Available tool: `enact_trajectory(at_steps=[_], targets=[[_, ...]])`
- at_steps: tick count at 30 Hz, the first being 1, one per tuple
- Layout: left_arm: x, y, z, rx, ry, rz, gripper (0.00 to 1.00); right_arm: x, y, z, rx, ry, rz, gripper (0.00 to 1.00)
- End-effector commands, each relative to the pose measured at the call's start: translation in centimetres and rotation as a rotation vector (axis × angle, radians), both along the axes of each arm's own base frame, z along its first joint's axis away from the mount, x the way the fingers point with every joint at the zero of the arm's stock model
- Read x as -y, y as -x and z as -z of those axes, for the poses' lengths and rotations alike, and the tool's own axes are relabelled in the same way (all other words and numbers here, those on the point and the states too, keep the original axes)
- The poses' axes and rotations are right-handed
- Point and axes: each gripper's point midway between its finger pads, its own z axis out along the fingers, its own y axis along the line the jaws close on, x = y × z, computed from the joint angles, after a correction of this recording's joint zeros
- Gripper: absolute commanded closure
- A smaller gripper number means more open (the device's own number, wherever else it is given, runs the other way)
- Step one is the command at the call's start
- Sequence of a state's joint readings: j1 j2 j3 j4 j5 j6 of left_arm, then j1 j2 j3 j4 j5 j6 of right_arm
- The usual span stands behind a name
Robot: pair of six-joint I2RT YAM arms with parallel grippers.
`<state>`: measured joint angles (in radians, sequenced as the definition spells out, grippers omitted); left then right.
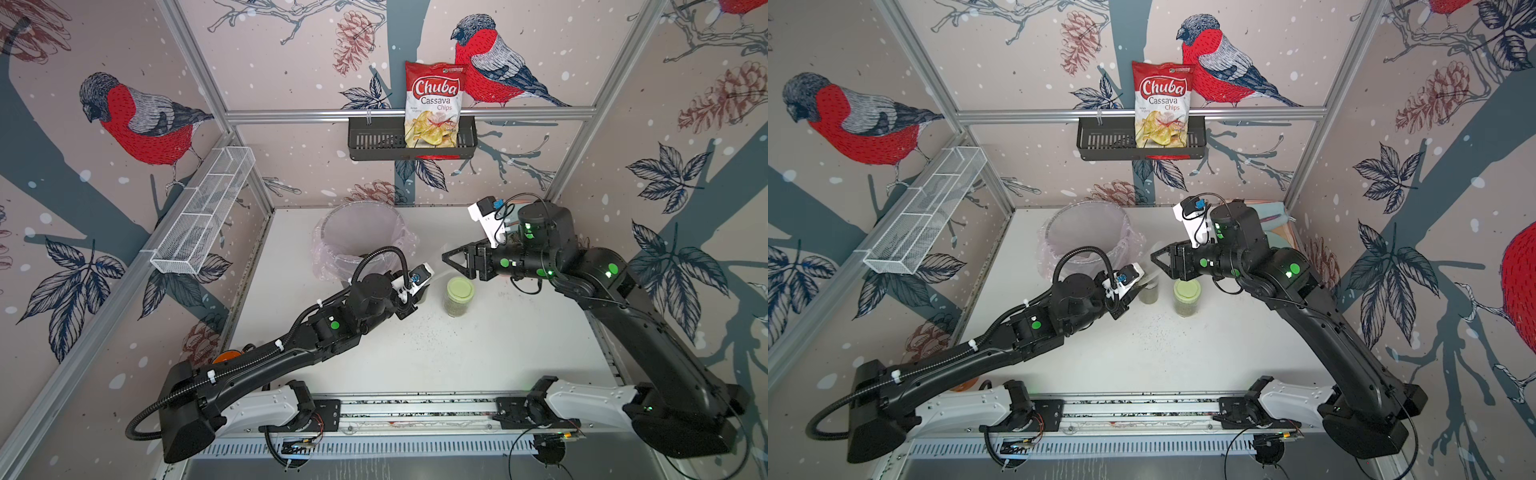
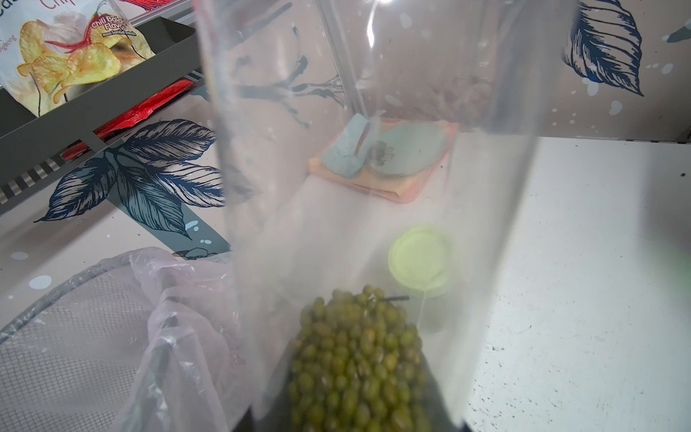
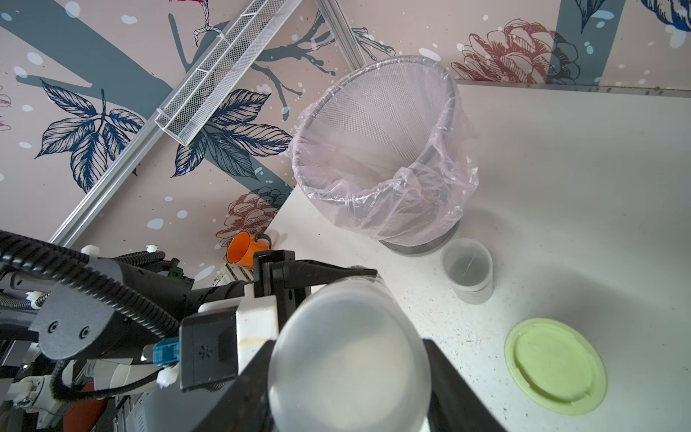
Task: Empty moldy mung beans from jars
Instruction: Unscrew the lid from the jar.
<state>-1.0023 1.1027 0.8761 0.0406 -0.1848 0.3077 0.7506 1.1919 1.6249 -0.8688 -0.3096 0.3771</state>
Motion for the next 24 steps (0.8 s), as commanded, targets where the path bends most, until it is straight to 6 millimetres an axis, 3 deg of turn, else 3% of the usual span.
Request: enact_trajectory(at_steps=[1, 24], targets=[[0.3, -0.3, -1.7, 0.041, 0.054, -0.004, 0.76, -0.3, 0.2, -1.0, 0.015, -0.032, -0.01, 0.43], [0.5, -0.2, -1.3, 0.03, 0.047, 0.007, 0.77, 0.8, 0.2, -1.6, 0.062, -0.008, 0.011, 0.45]])
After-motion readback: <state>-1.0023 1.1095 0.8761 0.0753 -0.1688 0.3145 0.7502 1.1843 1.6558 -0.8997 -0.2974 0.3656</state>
